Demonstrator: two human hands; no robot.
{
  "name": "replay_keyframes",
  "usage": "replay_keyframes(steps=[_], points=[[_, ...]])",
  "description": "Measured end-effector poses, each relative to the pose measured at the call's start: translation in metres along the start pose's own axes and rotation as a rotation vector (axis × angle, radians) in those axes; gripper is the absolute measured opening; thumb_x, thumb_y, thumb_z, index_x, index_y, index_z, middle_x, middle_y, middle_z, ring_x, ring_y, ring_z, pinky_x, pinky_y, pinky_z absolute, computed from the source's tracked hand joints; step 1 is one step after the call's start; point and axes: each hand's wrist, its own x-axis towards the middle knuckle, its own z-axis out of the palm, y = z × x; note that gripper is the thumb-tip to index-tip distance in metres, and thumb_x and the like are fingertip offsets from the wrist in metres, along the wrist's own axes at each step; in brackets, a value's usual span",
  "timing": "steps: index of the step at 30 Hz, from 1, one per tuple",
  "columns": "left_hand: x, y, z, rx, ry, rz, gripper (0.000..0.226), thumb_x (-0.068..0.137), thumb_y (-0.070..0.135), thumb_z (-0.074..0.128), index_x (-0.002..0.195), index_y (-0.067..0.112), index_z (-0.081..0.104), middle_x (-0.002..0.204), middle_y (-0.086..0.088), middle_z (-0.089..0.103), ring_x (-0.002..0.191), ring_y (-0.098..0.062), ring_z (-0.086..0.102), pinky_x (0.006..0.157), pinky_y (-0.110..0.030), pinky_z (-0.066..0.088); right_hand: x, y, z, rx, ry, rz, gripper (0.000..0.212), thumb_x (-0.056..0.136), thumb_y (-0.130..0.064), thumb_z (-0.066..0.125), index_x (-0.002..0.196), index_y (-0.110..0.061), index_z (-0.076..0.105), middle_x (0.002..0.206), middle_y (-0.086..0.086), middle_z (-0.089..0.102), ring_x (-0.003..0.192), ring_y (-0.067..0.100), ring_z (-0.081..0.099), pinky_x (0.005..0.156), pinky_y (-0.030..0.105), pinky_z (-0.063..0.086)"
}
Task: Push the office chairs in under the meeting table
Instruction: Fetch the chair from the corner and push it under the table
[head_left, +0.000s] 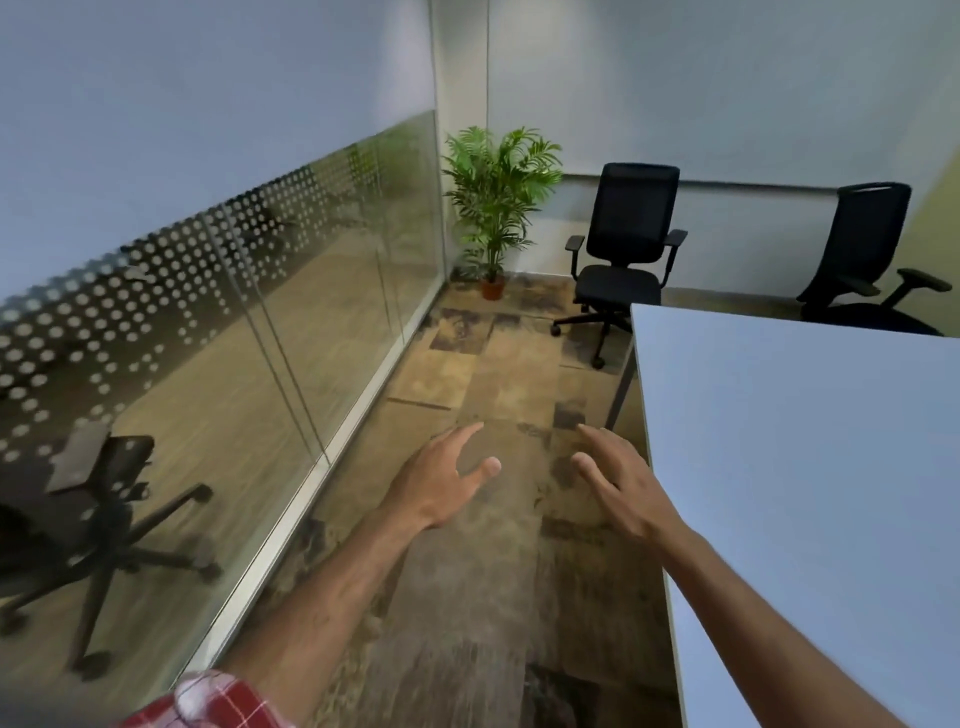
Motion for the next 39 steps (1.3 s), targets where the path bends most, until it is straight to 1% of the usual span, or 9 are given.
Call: replay_keyframes(steps=[4,7,10,18,22,27,31,35,39], points=[[0.105,-0.006,0.007,0.020,-0.026,0.072,0.066,0.094,0.060,0.054,0.152,0.033,0.039,0.159,0.010,0.036,0.142,-0.013,0.038,0.112,-0.045,0.038,0.087,0.018,-0.005,-0.021,0.027,0.032,0.065,0.098,-0.067,0.033,0.153,-0.032,0.038,0.162,-0.007,0.033,0.151,0.011,0.022,0.120,0.037,0.022],[0.190,-0.019,0.015,0.002,-0.065,0.096,0.066,0.095,0.063,0.052,0.152,0.034,0.037,0.159,0.011,0.035,0.140,-0.015,0.040,0.104,-0.047,0.046,0.158,0.035,-0.004,-0.025,0.058,0.057,0.062,0.100,-0.059,0.036,0.153,-0.028,0.039,0.162,-0.007,0.034,0.151,0.010,0.019,0.117,0.030,0.016],[0.278,-0.035,0.022,-0.011,-0.086,0.122,0.065,0.096,0.061,0.053,0.153,0.034,0.036,0.158,0.007,0.037,0.140,-0.017,0.040,0.107,-0.044,0.044,0.232,0.051,-0.001,-0.006,0.093,0.074,0.057,0.103,-0.054,0.037,0.153,-0.027,0.038,0.162,-0.008,0.031,0.152,0.009,0.015,0.115,0.029,0.014],[0.512,-0.058,0.014,0.047,-0.206,0.190,0.066,0.094,0.066,0.047,0.151,0.036,0.037,0.157,0.009,0.038,0.137,-0.016,0.042,0.106,-0.040,0.041,0.430,0.120,-0.022,0.032,0.173,0.199,0.062,0.096,-0.076,0.031,0.151,-0.048,0.032,0.163,-0.012,0.029,0.149,0.010,0.025,0.116,0.035,0.019],[0.620,-0.054,0.025,0.049,-0.233,0.244,0.066,0.091,0.069,0.045,0.149,0.038,0.038,0.154,0.010,0.042,0.137,-0.013,0.042,0.106,-0.039,0.040,0.511,0.169,-0.039,0.035,0.221,0.257,0.055,0.092,-0.082,0.031,0.144,-0.065,0.027,0.160,-0.023,0.030,0.146,0.006,0.029,0.119,0.044,0.026],[0.748,-0.049,0.071,0.057,-0.273,0.287,0.064,0.093,0.068,0.046,0.149,0.039,0.038,0.154,0.011,0.042,0.138,-0.013,0.040,0.102,-0.031,0.034,0.613,0.239,-0.067,0.032,0.261,0.274,0.055,0.091,-0.082,0.035,0.144,-0.068,0.025,0.141,-0.056,0.017,0.138,-0.006,0.025,0.114,0.038,0.026],[0.850,-0.030,0.099,0.057,-0.289,0.257,0.067,0.094,0.068,0.047,0.153,0.039,0.034,0.160,0.007,0.036,0.144,-0.016,0.034,0.108,-0.035,0.032,0.707,0.291,-0.110,0.026,0.260,0.239,0.061,0.091,-0.083,0.034,0.147,-0.061,0.025,0.159,-0.025,0.027,0.144,0.000,0.024,0.115,0.039,0.025],[0.959,0.004,0.109,0.031,-0.270,0.269,0.066,0.094,0.067,0.048,0.153,0.042,0.033,0.161,0.005,0.034,0.145,-0.015,0.033,0.106,-0.037,0.034,0.801,0.328,-0.169,0.029,0.257,0.187,0.060,0.092,-0.079,0.034,0.148,-0.057,0.027,0.149,-0.035,0.025,0.142,-0.006,0.019,0.113,0.033,0.027],[1.053,0.029,0.124,-0.020,-0.231,0.257,0.063,0.093,0.067,0.048,0.151,0.044,0.034,0.161,0.008,0.033,0.145,-0.013,0.031,0.097,-0.031,0.031,0.878,0.360,-0.219,0.020,0.278,0.159,0.071,0.093,-0.078,0.031,0.154,-0.042,0.033,0.154,-0.024,0.031,0.148,0.002,0.019,0.116,0.032,0.020]])
